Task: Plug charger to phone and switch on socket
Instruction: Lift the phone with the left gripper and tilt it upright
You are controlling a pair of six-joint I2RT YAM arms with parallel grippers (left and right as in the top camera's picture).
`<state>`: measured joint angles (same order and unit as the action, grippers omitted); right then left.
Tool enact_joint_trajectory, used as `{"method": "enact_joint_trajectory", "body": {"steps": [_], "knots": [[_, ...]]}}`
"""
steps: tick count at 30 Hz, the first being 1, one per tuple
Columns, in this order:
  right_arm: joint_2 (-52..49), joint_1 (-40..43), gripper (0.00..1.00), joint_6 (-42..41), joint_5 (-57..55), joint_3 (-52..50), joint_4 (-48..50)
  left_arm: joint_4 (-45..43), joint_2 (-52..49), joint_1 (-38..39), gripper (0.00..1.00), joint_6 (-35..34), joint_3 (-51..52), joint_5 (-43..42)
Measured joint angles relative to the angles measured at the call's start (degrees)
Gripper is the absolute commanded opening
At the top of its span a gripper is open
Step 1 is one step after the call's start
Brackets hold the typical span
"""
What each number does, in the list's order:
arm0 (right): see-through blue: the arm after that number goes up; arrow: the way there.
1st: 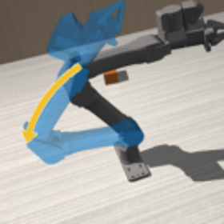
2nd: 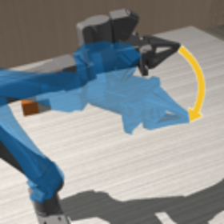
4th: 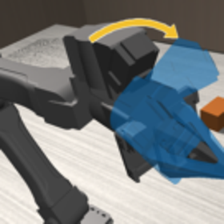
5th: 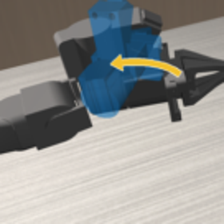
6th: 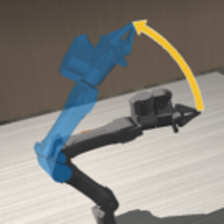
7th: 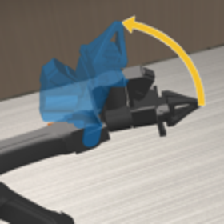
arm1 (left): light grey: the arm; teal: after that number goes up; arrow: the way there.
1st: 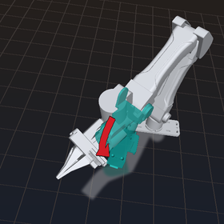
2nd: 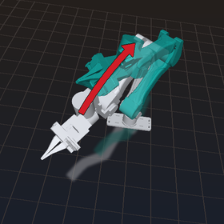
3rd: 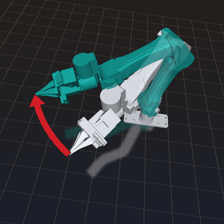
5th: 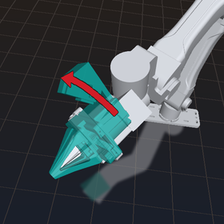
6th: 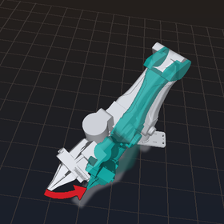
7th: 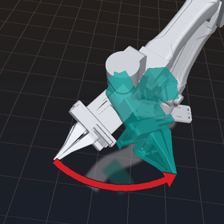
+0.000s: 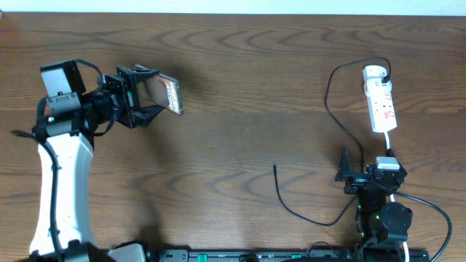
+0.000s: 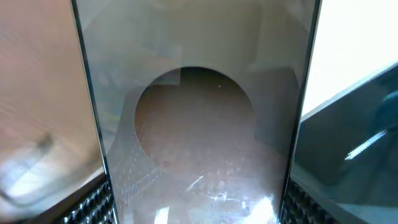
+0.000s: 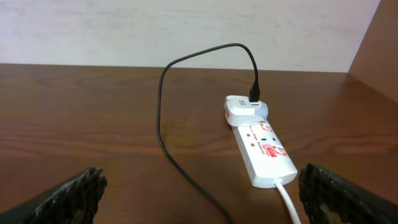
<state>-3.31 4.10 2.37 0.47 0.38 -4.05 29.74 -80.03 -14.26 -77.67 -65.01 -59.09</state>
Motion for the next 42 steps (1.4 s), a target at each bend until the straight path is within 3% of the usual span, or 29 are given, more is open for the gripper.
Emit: {"method": "enact_joint_trajectory", "body": {"steps": [9,16,24,32,38,42], "knots": [[0.02,0.00,0.99,0.00,0.00,0.00,0.00,-0.09,-0.98,0.02,0.07,-16.92,0.00,-10.86],[0.00,0.00,0.99,0.00,0.00,0.00,0.00,-0.22,-0.98,0.02,0.07,-19.96,0.00,-16.79],[0.02,0.00,0.99,0.00,0.00,0.00,0.00,-0.42,-0.98,0.02,0.07,-19.26,0.00,-16.22],[0.00,0.00,0.99,0.00,0.00,0.00,0.00,0.09,-0.98,0.07,0.07,-7.02,0.00,-3.56],[0.02,0.00,0.99,0.00,0.00,0.00,0.00,5.31,-0.98,1.25,0.07,5.25,0.00,14.08],[0.00,0.00,0.99,0.00,0.00,0.00,0.00,10.99,-0.98,3.56,0.07,9.79,0.00,27.82]]}}
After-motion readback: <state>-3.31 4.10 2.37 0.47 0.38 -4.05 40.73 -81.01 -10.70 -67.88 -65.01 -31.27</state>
